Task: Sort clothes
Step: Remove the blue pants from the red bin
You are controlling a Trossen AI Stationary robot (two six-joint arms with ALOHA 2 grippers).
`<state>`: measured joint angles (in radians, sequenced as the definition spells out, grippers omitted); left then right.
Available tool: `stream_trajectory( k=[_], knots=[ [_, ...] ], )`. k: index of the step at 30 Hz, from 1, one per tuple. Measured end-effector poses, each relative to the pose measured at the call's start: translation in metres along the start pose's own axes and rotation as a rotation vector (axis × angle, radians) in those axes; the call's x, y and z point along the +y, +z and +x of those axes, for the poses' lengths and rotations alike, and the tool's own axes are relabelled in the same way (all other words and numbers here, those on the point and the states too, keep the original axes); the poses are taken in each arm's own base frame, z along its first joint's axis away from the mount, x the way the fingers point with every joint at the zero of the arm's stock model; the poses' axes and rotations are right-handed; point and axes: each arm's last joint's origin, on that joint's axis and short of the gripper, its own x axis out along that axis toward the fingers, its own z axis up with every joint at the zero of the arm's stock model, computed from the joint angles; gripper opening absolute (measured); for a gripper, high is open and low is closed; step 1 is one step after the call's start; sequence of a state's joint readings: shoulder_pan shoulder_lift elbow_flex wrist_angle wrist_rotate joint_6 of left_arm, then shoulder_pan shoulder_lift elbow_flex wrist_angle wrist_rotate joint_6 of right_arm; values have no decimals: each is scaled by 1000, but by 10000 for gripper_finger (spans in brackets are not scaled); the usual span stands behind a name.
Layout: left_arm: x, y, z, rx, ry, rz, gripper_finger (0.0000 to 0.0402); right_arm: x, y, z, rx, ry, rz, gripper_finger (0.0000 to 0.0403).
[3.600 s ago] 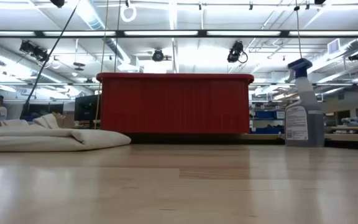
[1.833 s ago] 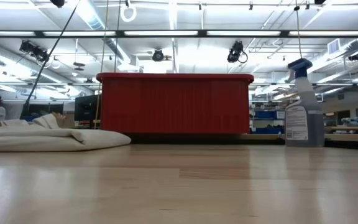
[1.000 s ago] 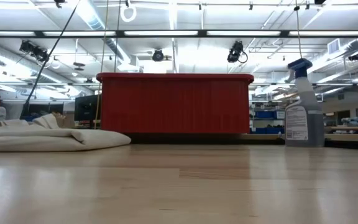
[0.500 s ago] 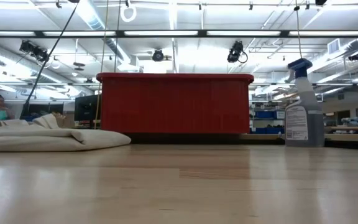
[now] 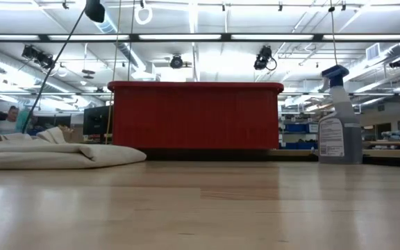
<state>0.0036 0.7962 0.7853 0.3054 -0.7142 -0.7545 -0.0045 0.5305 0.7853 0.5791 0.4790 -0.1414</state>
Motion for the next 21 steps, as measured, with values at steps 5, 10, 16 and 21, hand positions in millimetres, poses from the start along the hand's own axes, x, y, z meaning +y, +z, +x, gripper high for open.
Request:
stream_trajectory(
  k=[5,10,16,21],
  knots=[
    [-4,7,1,-72,-22,-49,34,1,-15,16,-20,-218,-55,69],
    [2,24,8,-225,32,84,34,0,-43,32,36,-317,-149,69],
    [17,35,22,-302,153,344,34,-11,-67,54,57,-519,-160,69],
    [33,42,34,-307,235,493,34,-27,-77,74,22,-792,-53,69]
  ],
)
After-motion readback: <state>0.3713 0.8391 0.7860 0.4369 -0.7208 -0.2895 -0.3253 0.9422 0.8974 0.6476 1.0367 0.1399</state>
